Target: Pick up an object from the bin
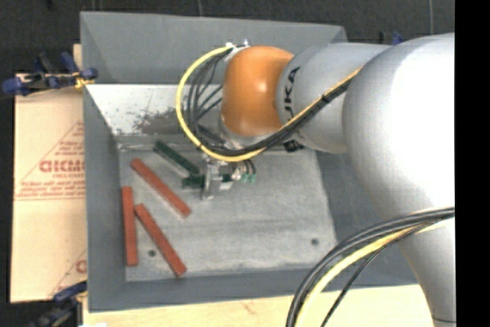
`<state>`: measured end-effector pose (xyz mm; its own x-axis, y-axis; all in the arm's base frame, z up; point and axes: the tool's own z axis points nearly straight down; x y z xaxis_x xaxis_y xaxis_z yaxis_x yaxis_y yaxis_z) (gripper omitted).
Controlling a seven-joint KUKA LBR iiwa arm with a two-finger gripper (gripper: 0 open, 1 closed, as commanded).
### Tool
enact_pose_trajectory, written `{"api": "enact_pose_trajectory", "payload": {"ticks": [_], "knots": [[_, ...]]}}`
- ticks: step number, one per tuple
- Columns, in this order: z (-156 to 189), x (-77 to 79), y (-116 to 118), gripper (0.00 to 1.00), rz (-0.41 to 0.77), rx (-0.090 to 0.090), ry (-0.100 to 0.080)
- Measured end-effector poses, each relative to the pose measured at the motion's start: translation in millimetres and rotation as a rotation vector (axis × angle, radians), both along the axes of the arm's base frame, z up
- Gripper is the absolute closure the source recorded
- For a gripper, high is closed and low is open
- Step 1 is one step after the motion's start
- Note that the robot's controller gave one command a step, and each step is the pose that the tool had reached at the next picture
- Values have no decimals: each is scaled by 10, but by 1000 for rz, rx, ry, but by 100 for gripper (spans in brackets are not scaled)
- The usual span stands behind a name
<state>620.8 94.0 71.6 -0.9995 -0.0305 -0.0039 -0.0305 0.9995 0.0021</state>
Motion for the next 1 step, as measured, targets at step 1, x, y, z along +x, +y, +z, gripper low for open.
{"api": "enact_pose_trajectory", "payload": {"ticks": [1], "knots": [[0,0,0,100,0,0,0]]}}
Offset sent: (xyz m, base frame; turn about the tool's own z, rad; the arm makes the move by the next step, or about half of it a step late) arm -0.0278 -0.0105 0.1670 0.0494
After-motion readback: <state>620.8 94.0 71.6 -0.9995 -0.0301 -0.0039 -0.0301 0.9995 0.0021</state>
